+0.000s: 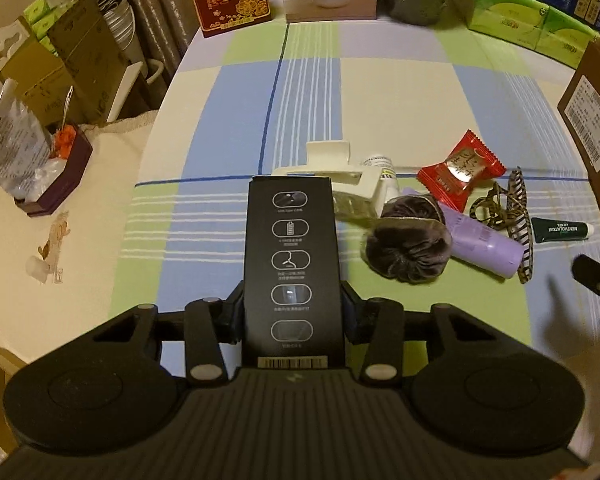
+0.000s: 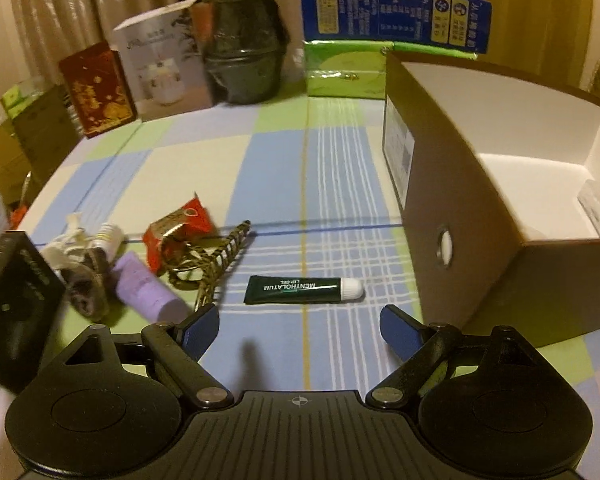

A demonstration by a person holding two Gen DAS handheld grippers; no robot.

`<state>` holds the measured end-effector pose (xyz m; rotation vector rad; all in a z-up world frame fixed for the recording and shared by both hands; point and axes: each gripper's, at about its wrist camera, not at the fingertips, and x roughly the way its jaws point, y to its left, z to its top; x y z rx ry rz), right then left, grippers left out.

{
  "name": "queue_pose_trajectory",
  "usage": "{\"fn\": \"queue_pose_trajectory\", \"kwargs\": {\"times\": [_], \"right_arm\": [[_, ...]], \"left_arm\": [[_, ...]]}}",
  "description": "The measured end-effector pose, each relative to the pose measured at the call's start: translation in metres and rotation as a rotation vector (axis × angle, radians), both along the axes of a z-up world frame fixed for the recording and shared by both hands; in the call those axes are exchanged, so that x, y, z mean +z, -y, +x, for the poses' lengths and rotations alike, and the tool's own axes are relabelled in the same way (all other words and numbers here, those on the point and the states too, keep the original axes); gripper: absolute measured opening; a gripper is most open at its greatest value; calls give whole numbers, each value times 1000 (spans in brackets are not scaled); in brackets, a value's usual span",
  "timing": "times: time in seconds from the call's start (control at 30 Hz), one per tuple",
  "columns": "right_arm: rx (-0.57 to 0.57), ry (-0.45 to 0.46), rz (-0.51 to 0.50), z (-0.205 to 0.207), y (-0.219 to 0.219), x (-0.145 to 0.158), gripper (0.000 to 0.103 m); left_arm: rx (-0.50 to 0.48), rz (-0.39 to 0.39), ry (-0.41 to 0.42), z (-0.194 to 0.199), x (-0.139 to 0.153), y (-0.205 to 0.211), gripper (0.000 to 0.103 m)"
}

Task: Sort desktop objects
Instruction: 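Grasp the black FLYCO box with left tool while right grasps lip gel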

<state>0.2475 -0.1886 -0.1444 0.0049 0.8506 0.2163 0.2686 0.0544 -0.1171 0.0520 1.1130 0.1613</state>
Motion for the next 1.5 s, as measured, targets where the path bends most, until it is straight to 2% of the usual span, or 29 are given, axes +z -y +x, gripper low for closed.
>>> {"fn": "queue_pose_trajectory", "kwargs": {"times": [0.13,0.23,0.6,0.67,0.9,0.97,1.0,1.03,1.27,1.5], "right_arm": [[-29,12,-40,9,-8,-15,86],[-53,-21,-40,14,-8,-27,87],[-144,51,-79,9,-26,-35,88],[-164,85,-114,10,-31,-37,88],[-211,126,-92,18,-35,-42,89],[-199,131,-89,19,-35,-42,87],[-190,134,-87,19,-34,-42,82],[-176,141,-83,18,-33,-41,80],[-99,85,-71,9,-23,-34,80],[2,37,-74,-22,-7,-29,80]], "left_arm": [[-13,11,-7,6,-1,-2,42],[-20,11,-16,9,-4,-5,43],[-44,34,-29,18,-12,-6,41],[-49,43,-28,18,-12,-9,41],[-65,46,-31,19,-12,-12,42],[-73,46,-31,18,-13,-13,42],[-75,46,-33,19,-14,-13,42],[-75,45,-34,18,-14,-14,43],[-91,50,-30,16,-14,-13,42],[-113,51,-29,10,-14,-11,41]]}}
